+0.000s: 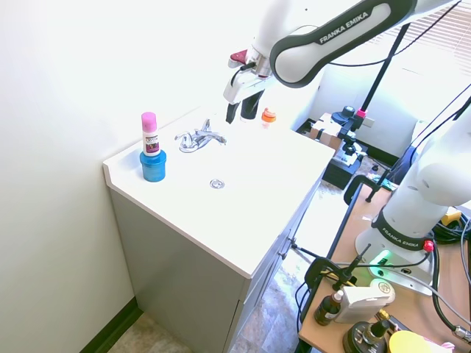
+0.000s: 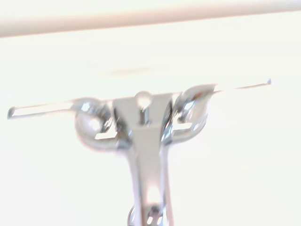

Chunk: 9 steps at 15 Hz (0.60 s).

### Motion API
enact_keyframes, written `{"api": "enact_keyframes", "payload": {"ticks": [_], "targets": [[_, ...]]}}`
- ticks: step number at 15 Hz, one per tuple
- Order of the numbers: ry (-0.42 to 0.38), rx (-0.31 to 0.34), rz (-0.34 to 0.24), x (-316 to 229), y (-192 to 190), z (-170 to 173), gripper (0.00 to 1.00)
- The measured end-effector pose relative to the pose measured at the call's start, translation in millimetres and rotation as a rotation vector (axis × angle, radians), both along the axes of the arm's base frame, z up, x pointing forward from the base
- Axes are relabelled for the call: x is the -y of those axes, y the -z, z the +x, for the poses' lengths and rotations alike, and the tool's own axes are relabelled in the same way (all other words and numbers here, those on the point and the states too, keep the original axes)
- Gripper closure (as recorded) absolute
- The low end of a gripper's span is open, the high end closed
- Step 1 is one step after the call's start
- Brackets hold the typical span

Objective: Turn on the cold water

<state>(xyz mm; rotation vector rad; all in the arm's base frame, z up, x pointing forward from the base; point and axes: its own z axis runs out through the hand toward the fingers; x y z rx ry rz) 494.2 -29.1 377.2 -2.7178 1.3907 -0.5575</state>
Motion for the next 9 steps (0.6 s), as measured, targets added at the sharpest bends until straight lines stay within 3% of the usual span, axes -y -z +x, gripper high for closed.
{"api": "enact_keyframes", "payload": {"ticks": [6, 9], "targets": [[0.032, 0.064, -0.114, 31, 13, 82, 0.00], [0.034, 0.066, -0.135, 38, 22, 106, 0.00]]}}
